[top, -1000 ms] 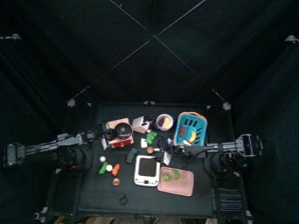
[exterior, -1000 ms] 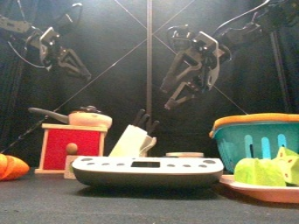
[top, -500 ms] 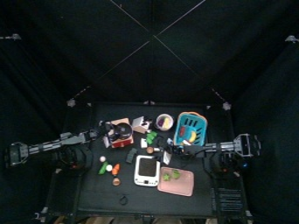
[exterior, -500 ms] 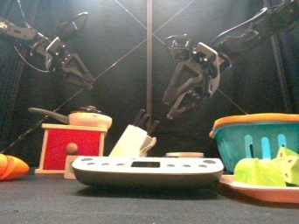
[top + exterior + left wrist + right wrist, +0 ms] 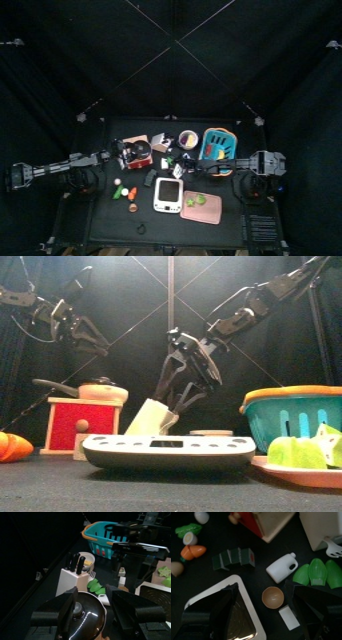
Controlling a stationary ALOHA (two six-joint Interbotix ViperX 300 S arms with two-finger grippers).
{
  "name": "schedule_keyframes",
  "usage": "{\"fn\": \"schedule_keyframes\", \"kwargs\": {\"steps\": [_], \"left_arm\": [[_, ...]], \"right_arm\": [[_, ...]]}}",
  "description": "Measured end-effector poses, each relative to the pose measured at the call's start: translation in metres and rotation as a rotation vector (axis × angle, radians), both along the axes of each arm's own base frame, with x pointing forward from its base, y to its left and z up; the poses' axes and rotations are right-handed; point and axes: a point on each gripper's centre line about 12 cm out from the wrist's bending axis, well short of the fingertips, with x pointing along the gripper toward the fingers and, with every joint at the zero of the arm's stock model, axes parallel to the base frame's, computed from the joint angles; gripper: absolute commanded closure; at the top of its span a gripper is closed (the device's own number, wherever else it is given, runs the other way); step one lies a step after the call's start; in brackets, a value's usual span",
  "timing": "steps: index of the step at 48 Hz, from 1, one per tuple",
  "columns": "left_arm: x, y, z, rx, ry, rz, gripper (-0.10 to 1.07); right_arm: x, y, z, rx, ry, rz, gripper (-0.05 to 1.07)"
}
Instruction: Grab detergent
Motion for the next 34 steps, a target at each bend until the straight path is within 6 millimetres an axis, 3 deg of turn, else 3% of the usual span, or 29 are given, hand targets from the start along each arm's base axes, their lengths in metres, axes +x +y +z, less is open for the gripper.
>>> {"fn": "schedule_keyframes", "kwargs": {"steps": [7,14,34], "left_arm": [[-0.007,-0.003,-0.011,-0.039,0.028,0.010,0.12],[-0.021,-0.008,-0.023,-0.083,0.055,0.022,0.12],[-0.044,-0.016,-0.020,-0.079,0.053,0.027,0.12]], "right_arm": [[0.017,-0.006,0.003,0.048,0.024,-0.056,0.00],[0.032,-0.011,-0.013,0.109,0.072,-0.128,0.00],[0.046,-0.026,-0.037,0.103,0.217,-0.250,0.00]]}}
